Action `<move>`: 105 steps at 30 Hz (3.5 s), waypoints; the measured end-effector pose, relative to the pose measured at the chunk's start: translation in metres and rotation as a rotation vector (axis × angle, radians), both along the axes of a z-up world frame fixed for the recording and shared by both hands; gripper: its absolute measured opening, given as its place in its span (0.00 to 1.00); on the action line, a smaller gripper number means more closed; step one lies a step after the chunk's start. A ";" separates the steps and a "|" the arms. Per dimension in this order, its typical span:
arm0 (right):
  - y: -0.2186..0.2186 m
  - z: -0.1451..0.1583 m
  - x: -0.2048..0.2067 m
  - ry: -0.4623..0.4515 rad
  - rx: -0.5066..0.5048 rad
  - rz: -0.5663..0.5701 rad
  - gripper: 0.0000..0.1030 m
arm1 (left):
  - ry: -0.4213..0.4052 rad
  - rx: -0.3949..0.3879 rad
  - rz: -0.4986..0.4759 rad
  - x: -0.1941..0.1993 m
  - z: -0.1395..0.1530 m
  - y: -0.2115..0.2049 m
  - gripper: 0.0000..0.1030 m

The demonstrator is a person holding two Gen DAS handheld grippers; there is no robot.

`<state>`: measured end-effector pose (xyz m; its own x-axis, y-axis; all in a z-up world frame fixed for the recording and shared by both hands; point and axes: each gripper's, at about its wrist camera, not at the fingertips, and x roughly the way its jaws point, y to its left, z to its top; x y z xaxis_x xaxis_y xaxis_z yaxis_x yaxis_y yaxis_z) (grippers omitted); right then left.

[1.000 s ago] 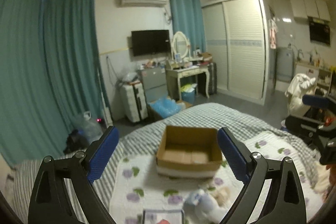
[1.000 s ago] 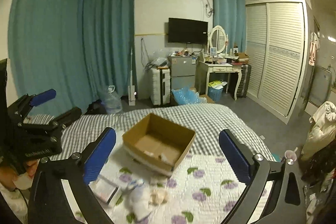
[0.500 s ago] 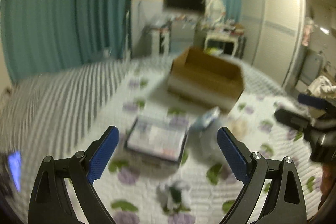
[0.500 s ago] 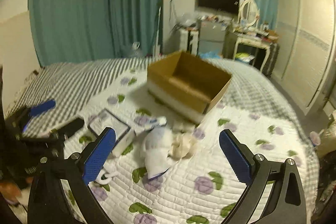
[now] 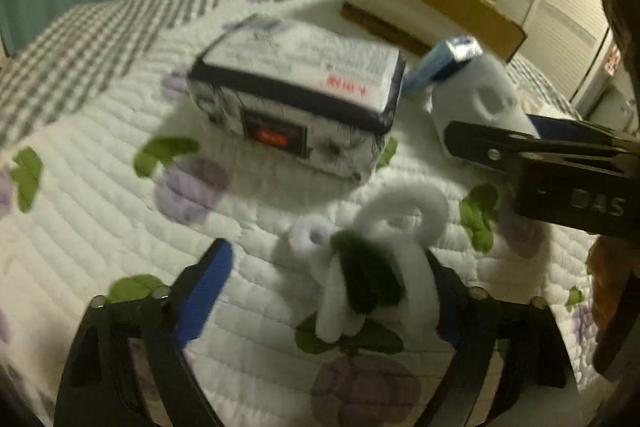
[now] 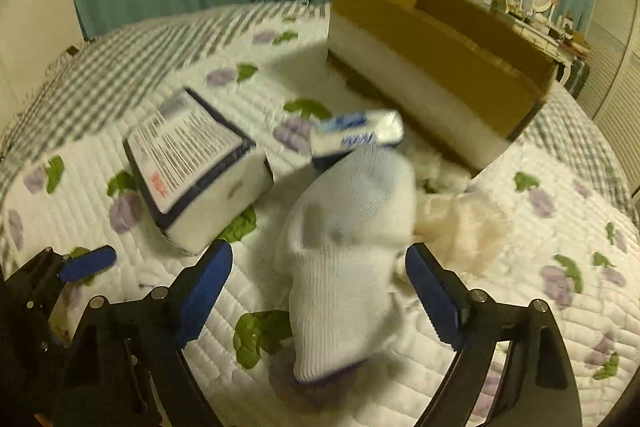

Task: Organize soft objects
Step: 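Grasp the white knit sock with the right gripper while the left grasps the fuzzy green-ring toy, then carry the sock and fuzzy toy into the box and open both grippers, then move both grippers back toward the tissue packs, then grasp the navy-and-white tissue packet with the left gripper while the right grasps the blue cloud-print pack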

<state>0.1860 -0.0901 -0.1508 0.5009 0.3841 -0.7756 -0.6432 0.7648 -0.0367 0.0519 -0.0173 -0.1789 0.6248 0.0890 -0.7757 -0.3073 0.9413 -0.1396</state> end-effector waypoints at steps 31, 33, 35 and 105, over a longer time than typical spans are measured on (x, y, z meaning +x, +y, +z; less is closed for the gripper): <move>-0.084 0.156 -0.104 -0.229 0.272 -0.205 0.38 | -0.230 0.060 -0.287 -0.014 0.156 -0.018 0.37; -0.090 0.179 -0.095 -0.271 0.295 -0.218 0.38 | -0.290 0.108 -0.304 0.004 0.182 -0.017 0.37; -0.092 0.203 -0.081 -0.316 0.308 -0.235 0.38 | -0.341 0.153 -0.316 0.019 0.202 -0.019 0.37; -0.021 0.091 -0.062 -0.176 0.069 -0.133 0.83 | -0.109 0.301 -0.405 0.046 0.084 0.051 0.82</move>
